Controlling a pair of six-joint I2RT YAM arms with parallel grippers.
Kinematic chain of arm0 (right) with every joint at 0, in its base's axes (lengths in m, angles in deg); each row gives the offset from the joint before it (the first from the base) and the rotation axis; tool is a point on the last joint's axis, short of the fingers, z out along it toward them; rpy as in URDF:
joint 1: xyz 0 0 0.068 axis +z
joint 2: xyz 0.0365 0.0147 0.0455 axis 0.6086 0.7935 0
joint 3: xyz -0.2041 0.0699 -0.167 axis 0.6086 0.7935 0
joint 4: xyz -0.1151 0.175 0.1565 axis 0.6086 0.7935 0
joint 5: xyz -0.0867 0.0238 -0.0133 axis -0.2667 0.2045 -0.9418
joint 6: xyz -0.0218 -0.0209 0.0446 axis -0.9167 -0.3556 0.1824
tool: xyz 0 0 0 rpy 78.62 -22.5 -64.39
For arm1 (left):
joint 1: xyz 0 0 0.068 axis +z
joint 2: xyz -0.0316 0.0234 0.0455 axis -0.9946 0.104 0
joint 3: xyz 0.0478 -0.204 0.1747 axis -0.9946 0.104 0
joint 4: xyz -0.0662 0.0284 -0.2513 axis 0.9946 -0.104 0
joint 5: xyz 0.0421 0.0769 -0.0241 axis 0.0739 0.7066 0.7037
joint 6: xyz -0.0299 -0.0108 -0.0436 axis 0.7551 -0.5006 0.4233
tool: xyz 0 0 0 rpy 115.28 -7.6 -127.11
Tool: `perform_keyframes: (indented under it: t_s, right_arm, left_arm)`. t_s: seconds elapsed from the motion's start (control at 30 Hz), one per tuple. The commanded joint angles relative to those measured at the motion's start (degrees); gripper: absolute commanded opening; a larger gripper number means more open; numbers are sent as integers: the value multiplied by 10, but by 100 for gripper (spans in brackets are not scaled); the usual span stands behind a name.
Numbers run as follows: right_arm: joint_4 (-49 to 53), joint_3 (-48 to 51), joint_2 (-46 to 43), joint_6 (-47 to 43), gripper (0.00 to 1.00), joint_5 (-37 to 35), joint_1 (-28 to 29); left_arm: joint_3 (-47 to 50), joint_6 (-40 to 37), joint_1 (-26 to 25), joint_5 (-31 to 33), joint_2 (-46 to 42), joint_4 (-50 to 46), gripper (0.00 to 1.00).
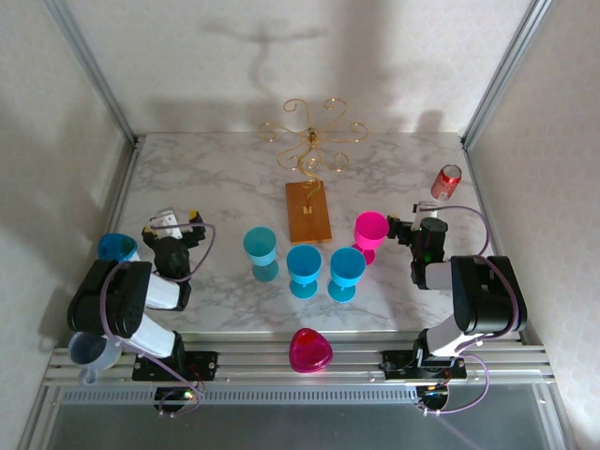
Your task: Take the wine glass off the wine glass rack
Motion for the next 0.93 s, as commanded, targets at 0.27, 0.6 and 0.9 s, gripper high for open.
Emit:
perform_keyframes:
  t_s: [0.27,0.6,0.9]
  right_arm:
    - [-7,-9,3,-18,99,-3,10]
    - [-5,-10,3,-18,99,-4,11]
    - [-4,-10,4,-20,99,-7,13]
  left_arm:
    - [-8,16,10,-21,2,19,100]
    - [-8,16,10,-21,2,19,100]
    - [-9,16,10,-21,2,19,100]
